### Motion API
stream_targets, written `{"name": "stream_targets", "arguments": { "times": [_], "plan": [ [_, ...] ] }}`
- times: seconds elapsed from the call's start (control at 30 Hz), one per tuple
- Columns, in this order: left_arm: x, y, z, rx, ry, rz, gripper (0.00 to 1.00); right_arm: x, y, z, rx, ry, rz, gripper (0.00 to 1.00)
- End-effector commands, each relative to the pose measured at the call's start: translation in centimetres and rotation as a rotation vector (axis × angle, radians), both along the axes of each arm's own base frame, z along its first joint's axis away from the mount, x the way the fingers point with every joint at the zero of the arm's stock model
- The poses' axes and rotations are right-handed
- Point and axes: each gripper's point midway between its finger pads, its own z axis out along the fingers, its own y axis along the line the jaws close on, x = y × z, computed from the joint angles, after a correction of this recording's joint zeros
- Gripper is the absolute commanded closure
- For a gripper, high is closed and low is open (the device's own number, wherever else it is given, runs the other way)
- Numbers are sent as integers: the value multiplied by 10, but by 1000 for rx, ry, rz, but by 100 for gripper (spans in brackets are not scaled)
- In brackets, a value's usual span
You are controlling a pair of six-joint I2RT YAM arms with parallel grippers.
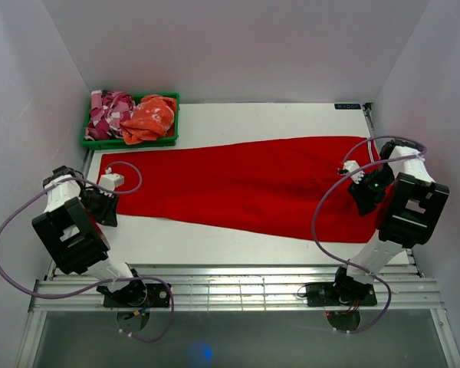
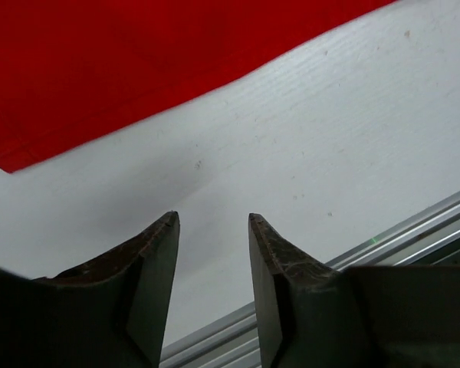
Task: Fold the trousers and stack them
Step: Flatten the trousers out
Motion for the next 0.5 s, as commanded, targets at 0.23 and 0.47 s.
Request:
{"name": "stream_targets", "arguments": {
  "times": [0.23, 0.47],
  "plan": [
    [70, 3, -38, 69, -73, 97, 45, 2, 2, -22, 2, 17, -106, 55],
    [63, 13, -67, 122, 26, 163, 95, 4, -6, -25, -46, 0, -129, 57]
  ]
}}
